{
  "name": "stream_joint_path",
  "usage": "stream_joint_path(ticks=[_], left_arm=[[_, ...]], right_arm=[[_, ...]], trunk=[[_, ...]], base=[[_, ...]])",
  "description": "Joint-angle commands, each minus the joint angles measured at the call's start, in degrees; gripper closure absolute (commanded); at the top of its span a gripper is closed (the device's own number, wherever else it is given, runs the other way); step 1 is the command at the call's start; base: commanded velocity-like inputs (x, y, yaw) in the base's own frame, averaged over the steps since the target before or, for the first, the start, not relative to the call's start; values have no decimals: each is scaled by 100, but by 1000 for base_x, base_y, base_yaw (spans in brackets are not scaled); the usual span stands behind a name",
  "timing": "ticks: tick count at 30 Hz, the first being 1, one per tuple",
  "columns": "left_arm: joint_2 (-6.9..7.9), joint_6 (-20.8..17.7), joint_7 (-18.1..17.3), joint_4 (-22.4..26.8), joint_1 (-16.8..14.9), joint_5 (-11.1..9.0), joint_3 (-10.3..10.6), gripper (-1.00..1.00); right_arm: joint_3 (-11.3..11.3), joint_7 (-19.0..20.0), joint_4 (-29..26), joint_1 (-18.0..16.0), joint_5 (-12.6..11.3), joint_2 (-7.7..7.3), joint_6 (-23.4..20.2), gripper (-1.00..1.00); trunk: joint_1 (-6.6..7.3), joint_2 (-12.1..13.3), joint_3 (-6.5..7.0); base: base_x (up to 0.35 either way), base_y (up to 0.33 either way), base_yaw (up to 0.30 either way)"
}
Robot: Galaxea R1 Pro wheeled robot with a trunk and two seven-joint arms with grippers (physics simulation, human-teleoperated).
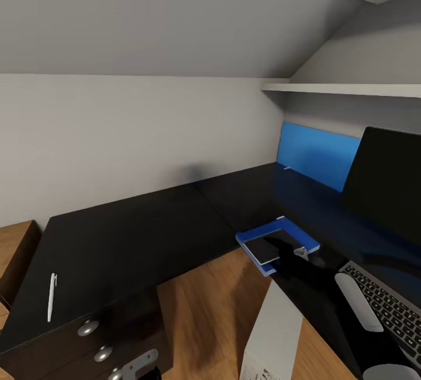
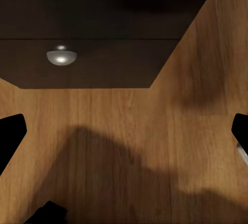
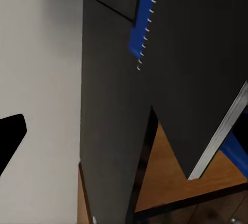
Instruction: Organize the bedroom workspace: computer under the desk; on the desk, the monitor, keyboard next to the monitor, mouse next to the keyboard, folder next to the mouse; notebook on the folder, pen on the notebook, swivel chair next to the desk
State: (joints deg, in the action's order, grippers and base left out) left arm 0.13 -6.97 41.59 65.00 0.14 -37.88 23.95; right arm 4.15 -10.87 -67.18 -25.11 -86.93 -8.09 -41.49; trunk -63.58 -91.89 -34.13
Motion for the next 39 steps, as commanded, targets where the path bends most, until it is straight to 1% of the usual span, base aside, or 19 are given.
stream_joint_path(ticks=[1,6,16,19,24,25,27,30,31,32,33,34,35,36,39], left_arm=[[1,-33,28,13,0,-9,4,-100],[3,-33,25,13,1,-9,4,-100],[1,-33,25,13,-3,-9,6,-100],[-1,-33,25,13,-1,-9,9,-100],[-3,-33,25,13,1,-6,12,-100],[-3,-33,25,13,-1,-6,12,-100],[-4,-33,25,15,-1,-3,13,-100],[-4,-30,25,18,1,-2,13,-100],[-4,-27,25,23,-1,-1,13,-100],[-4,-26,25,23,0,-1,13,-100],[-4,-25,25,25,-1,0,13,-100],[-4,-25,25,25,-1,0,13,-100],[-2,-25,25,25,0,0,13,-100],[-3,-24,25,27,1,0,13,-100],[-3,-24,25,27,-1,0,13,-100]], right_arm=[[7,-56,-6,-3,-61,0,-17,-100],[7,-48,-6,-3,-61,0,-17,-100],[7,-46,-40,-3,-56,0,-8,-100],[4,-46,-91,-3,-51,0,-4,-100],[-25,-66,-386,-3,-16,0,8,-100],[-27,-72,-442,-3,5,0,10,-100],[-34,-92,-589,-3,133,4,14,-100],[-41,-104,-710,-3,373,9,16,-100],[-97,-145,-882,-3,803,15,9,-100],[-143,-180,-970,-3,996,19,4,-100],[-283,-287,-1172,-3,1378,27,-1,-100],[-472,-453,-1371,-3,1743,41,-2,-100],[-576,-556,-1460,-3,1908,51,1,-100],[-785,-786,-1614,-3,2187,76,9,-100],[-1067,-1129,-1768,-3,2450,136,18,-100]], trunk=[[1,-3,-5],[1,-3,-5],[1,-3,-5],[67,117,49],[176,318,139],[198,358,157],[242,438,193],[308,559,247],[330,599,265],[352,639,283],[374,679,300],[396,719,318],[418,759,336],[440,799,354],[506,920,408]], base=[[-127,-35,0],[-133,-66,0],[-6,-3,0],[0,0,0],[0,0,0],[0,0,0],[0,0,0],[0,0,0],[0,0,0],[0,0,0],[0,0,0],[0,0,0],[0,0,0],[0,0,0],[0,0,0]])
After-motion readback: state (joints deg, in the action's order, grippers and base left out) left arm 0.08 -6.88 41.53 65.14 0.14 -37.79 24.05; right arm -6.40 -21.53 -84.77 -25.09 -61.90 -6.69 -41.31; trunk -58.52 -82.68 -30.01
